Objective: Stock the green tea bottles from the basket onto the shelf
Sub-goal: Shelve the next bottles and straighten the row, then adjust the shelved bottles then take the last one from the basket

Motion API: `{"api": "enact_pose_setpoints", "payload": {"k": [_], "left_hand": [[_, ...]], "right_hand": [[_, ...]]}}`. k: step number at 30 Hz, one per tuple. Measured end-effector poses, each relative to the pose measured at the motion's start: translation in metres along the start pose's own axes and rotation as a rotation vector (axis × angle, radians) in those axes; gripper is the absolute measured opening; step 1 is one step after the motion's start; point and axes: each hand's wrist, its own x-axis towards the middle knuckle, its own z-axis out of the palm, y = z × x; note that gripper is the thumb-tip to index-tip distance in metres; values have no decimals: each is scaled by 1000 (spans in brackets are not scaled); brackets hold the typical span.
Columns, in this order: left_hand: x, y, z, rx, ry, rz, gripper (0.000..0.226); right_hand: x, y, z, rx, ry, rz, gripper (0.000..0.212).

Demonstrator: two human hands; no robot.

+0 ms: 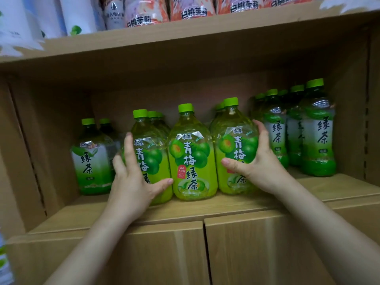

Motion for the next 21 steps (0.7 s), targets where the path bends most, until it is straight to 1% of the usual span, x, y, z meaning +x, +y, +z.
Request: {"api": "enact_pose_setpoints", "payload": {"k": [2, 4, 6, 7, 9, 11, 13, 14, 15, 16, 18, 20, 21], "left_hand": [[0, -1, -2, -27, -10, 1, 133], [1, -1, -4, -30, -9, -1, 135], [1, -1, -4, -4, 5, 6, 135], [1, -1, -5, 5, 5, 9, 135], [2, -1, -5, -5, -19, -2, 134], [0, -3, -8, -3, -22, -11, 131], [-7, 1, -12, 124, 83, 45, 120], [-12, 6, -12, 198, 163, 121, 109], [-19, 14, -9, 237, 209, 215, 97], [-25, 23, -5, 237, 204, 299, 84], [-34, 38, 10, 208, 107, 390, 62], [-38, 48, 19, 211, -5, 393, 50], [-38, 51, 21, 206, -52, 368, 49]], "right_hand": [[-4, -1, 2, -60, 35, 22, 124], [-12, -5, 7, -228, 152, 9, 116], [-23, -14, 14, -412, 266, -98, 107], [-29, -18, 17, -463, 286, -142, 103], [-37, -24, 26, -515, 267, -148, 103], [-41, -27, 35, -555, 220, -96, 109], [-43, -28, 40, -590, 191, -57, 114], [-43, -29, 42, -597, 195, -50, 115], [-43, -29, 43, -599, 204, -51, 116], [-42, -28, 43, -599, 214, -59, 116], [-42, -27, 42, -604, 202, -70, 115], [-44, -22, 33, -613, 149, -81, 112], [-46, -20, 26, -612, 102, -84, 109]]}}
